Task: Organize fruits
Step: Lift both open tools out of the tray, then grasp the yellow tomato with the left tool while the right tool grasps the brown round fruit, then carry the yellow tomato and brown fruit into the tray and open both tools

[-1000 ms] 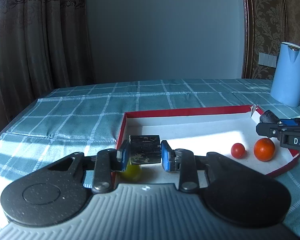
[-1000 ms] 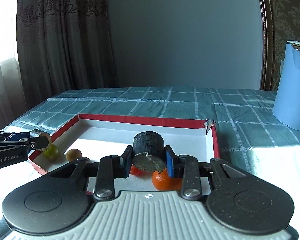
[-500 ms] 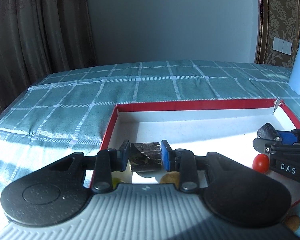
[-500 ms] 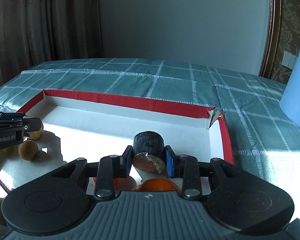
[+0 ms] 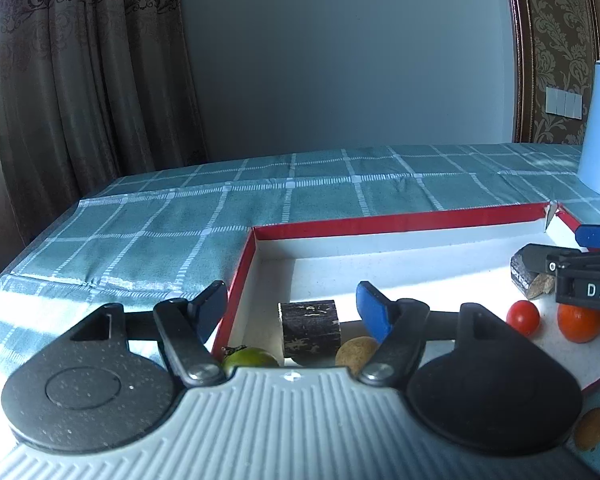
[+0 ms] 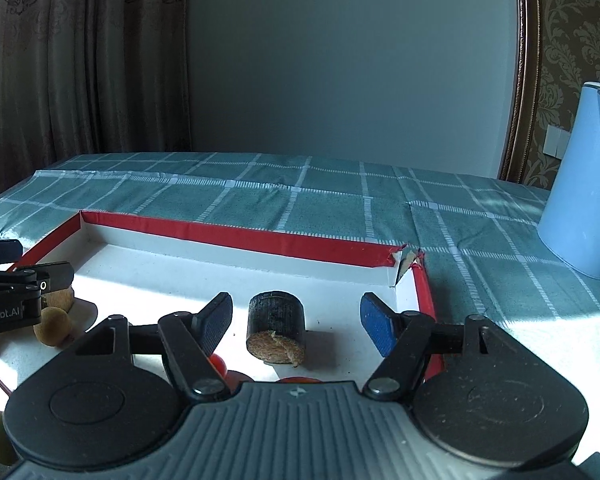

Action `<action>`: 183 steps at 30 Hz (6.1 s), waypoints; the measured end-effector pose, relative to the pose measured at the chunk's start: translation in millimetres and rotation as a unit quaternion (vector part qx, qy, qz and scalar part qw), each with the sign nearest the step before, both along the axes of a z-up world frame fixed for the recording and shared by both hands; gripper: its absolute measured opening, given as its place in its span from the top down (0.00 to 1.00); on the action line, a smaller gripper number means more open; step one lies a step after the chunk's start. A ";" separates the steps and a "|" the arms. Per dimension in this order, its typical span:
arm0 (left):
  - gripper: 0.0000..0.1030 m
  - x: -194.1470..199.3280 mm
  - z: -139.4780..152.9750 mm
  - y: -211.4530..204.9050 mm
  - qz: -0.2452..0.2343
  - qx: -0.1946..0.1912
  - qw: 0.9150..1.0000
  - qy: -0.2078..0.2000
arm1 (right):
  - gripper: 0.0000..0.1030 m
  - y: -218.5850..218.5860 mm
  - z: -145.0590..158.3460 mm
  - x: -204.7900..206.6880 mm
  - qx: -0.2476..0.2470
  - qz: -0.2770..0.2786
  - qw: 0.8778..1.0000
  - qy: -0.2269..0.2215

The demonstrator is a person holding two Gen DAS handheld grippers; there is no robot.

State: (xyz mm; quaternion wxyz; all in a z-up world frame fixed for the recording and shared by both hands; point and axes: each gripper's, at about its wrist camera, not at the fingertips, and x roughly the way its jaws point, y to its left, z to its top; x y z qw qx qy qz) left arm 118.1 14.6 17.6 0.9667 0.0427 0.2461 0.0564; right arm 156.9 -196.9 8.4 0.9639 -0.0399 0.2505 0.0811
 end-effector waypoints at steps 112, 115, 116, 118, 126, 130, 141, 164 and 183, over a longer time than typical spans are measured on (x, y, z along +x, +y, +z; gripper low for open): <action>0.71 -91.7 -21.0 -11.6 -0.108 -0.016 0.991 0.072 | 0.25 -9.6 -15.4 -115.2 0.003 0.075 0.996 0.046; 0.71 -92.0 -21.1 -11.8 -0.108 -0.015 0.991 0.072 | 0.25 -4.4 -19.1 -111.1 -0.015 0.074 0.995 0.063; 0.71 -92.1 -21.2 -12.1 -0.108 -0.015 0.991 0.072 | 0.26 -2.7 -20.4 -109.7 -0.018 0.076 0.995 0.068; 0.71 -92.1 -21.2 -12.1 -0.108 -0.014 0.991 0.072 | 0.26 -1.4 -20.6 -108.3 -0.018 0.077 0.994 0.070; 0.70 -92.1 -21.5 -12.7 -0.108 -0.012 0.992 0.071 | 0.38 4.2 -20.6 -103.6 -0.015 0.081 0.994 0.072; 0.70 -92.4 -21.6 -13.1 -0.107 -0.010 0.992 0.070 | 0.68 6.6 -19.3 -107.6 -0.016 0.096 0.993 0.065; 0.71 -92.2 -21.8 -14.2 -0.107 -0.006 0.992 0.069 | 0.75 6.9 -17.8 -109.9 -0.018 0.097 0.993 0.058; 0.71 -109.3 -6.9 -19.5 -0.115 0.010 0.993 -0.004 | 0.75 -0.7 6.3 -113.8 0.006 0.090 0.996 -0.002; 0.71 -90.8 0.4 -23.6 -0.094 0.023 0.995 -0.002 | 0.75 14.3 11.8 -87.3 -0.002 0.088 0.996 0.004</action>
